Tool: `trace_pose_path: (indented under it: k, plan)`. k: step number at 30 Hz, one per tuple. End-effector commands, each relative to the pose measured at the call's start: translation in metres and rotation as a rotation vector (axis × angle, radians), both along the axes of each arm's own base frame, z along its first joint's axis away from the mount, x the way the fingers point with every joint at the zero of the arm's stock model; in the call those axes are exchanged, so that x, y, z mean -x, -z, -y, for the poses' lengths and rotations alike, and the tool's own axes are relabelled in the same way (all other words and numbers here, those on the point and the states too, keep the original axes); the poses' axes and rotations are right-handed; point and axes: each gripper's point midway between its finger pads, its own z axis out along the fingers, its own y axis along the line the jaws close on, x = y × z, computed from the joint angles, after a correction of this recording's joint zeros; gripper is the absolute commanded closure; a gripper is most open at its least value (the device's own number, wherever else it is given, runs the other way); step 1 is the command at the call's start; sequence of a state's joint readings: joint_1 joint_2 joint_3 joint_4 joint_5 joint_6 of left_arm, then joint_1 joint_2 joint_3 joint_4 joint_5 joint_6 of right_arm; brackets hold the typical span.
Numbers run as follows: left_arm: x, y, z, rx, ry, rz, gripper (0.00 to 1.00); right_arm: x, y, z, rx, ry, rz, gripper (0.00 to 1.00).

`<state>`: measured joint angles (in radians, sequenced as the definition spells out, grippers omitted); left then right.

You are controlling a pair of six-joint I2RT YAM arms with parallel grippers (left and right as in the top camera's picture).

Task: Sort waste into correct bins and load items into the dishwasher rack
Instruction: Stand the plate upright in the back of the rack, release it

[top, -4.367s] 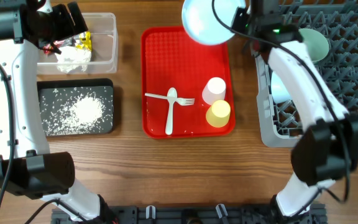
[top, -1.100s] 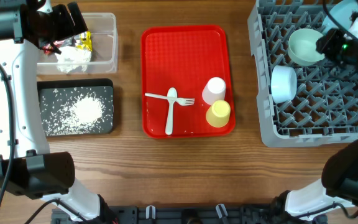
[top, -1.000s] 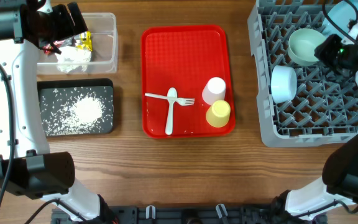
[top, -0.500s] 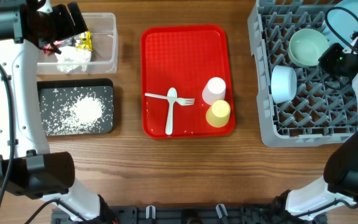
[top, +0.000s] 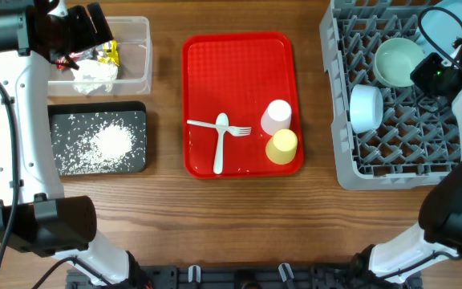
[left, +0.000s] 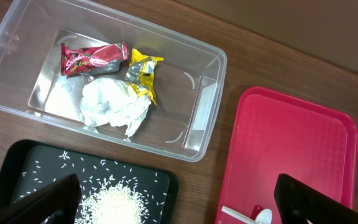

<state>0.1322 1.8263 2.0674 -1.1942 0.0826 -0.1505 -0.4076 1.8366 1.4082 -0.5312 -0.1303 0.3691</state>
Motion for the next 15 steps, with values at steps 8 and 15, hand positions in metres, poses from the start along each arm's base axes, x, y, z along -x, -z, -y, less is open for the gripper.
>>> trace_pose_path:
  k: [8,15]
  plan:
    - [-0.001,0.006,-0.004,-0.012,0.004,-0.015,0.0,-0.024,-0.056,0.015,0.174,-0.091,0.111,0.96]
    - [-0.001,0.006,-0.004,-0.012,0.004,-0.015,0.0,-0.013,-0.13,0.018,0.67,-0.107,0.035,0.96]
